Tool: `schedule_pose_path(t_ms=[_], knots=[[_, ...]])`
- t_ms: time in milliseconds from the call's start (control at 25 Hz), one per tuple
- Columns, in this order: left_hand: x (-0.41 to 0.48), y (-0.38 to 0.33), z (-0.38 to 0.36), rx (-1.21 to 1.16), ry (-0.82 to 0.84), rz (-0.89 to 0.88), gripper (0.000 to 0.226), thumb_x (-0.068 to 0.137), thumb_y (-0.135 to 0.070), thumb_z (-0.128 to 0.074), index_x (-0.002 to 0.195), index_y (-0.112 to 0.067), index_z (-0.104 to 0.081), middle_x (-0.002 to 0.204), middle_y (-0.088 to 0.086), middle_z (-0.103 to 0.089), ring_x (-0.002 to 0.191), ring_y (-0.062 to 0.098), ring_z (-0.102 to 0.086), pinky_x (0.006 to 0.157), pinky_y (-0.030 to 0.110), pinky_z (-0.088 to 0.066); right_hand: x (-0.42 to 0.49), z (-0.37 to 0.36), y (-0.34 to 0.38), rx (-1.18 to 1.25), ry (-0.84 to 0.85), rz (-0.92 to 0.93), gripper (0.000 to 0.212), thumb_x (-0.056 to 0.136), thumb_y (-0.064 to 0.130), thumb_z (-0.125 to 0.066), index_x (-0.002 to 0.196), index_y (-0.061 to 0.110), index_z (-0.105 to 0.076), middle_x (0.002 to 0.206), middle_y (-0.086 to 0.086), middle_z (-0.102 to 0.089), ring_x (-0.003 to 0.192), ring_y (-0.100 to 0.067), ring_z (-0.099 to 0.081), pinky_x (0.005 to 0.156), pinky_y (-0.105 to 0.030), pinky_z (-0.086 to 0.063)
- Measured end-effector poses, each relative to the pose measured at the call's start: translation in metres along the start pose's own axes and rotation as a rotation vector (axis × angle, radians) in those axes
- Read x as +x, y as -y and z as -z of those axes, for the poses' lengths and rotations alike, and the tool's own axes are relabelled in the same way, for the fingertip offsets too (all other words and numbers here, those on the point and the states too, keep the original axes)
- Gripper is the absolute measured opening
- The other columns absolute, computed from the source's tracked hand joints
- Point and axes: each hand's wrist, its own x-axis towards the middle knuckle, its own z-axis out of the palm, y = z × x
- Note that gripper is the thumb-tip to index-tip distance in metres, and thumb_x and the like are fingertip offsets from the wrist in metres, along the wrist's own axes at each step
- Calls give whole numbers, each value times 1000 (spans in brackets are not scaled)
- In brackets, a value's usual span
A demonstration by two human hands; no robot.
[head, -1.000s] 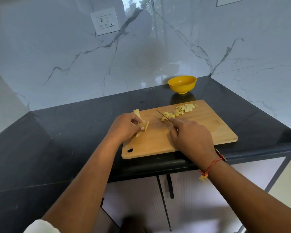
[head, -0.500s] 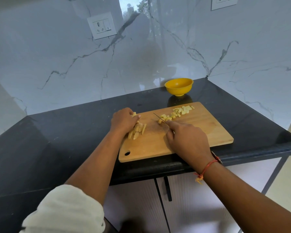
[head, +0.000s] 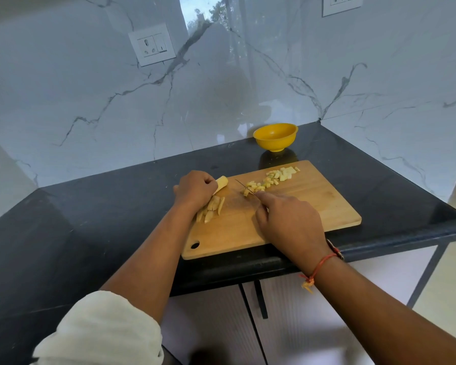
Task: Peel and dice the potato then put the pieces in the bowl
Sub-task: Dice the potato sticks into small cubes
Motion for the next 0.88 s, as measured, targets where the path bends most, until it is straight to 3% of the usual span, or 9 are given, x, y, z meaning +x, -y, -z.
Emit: schedule_pose_path(t_ms=[160, 360, 480, 600, 880], knots=[[-2, 0, -2, -23, -23, 5, 24, 99, -31, -56, 77, -30, -66, 77, -19, -58, 80, 8, -57, 95, 52, -49, -1, 1, 0, 7, -5, 0, 38, 102, 43, -38, 135, 36, -56, 95, 8, -68, 74, -11, -60, 59, -27, -51], [-1, 0, -5, -138, -79, 90, 30, 101, -36, -53, 80, -19, -67, 78, -5, -64, 78, 16, -60, 91, 52, -51, -1, 3, 1, 15, 4, -5, 37, 103, 43, -38, 135, 36, -55, 93, 7, -67, 73, -11, -59, 59, -27, -50], [-2, -2, -4, -201, -137, 108, 26, 102, -33, -51, 84, -17, -63, 85, 0, -64, 80, 19, -61, 72, 32, -49, -2, 2, 1, 19, 1, -3, 39, 103, 44, -37, 138, 36, -54, 99, 8, -68, 78, -11, -62, 62, -29, -53], [-8, -10, 4, -284, -207, 58, 17, 102, -27, -53, 93, -16, -64, 88, -3, -63, 74, 11, -57, 58, 21, -39, -2, 3, 2, 31, 2, -8, 39, 103, 43, -38, 138, 35, -54, 102, 7, -69, 80, -12, -63, 63, -29, -53], [-62, -27, -2, -293, -134, -192, 12, 94, -20, -67, 100, -24, -76, 91, -14, -69, 84, 2, -61, 72, 14, -45, 1, 8, 2, 77, -14, -85, 38, 103, 38, -41, 135, 30, -59, 92, 2, -70, 78, -18, -63, 58, -30, -44]])
